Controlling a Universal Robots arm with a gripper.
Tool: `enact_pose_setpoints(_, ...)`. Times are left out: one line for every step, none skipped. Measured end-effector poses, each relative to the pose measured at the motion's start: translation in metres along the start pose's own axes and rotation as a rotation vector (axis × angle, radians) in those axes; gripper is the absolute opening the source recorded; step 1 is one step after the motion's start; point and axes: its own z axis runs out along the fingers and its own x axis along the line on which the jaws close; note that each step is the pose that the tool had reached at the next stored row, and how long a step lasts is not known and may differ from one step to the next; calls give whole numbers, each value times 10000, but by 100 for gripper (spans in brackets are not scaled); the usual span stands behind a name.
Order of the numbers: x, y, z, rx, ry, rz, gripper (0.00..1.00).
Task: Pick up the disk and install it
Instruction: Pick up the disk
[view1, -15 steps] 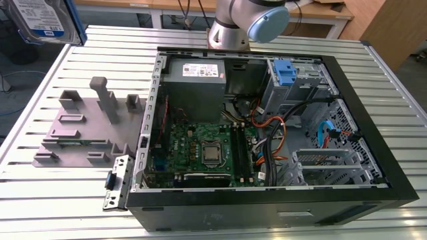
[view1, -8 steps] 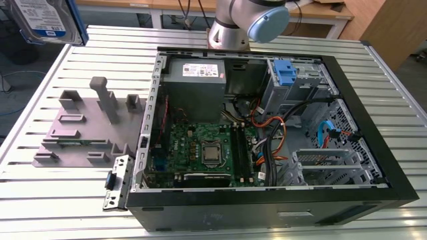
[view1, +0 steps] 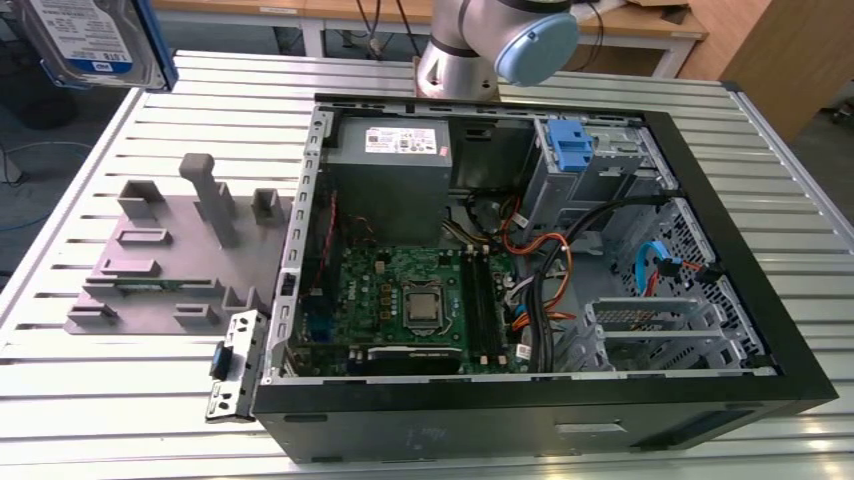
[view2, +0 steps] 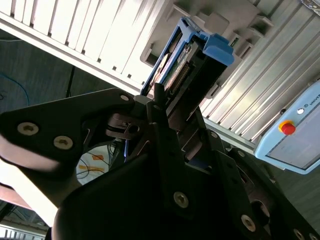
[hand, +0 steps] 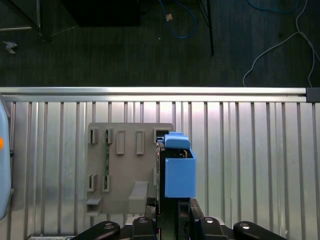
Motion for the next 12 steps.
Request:
enact_pose_setpoints(0, -1, 0, -1, 0, 0, 35)
enact_pose_setpoints(0, -1, 0, -1, 1, 0, 35)
enact_pose_setpoints(0, -3, -1, -1, 1, 0, 35)
enact_pose_setpoints(0, -7, -1, -2, 1, 0, 35)
enact_pose_setpoints(0, -12, -1, -2, 1, -1, 35)
enact_pose_setpoints(0, -19, -2, -1, 1, -1, 35)
enact_pose_setpoints(0, -30, -2, -1, 1, 0, 35)
enact_pose_setpoints(-1, -43, -3, -1, 1, 0, 35)
enact_pose_setpoints(-1, -55, -3, -1, 0, 0, 35)
enact_pose_setpoints(-1, -66, -3, 0, 0, 0, 35)
enact_pose_setpoints(-1, -78, -4, -1, 1, 0, 35)
enact_pose_setpoints(-2, -91, -4, 0, 0, 0, 35)
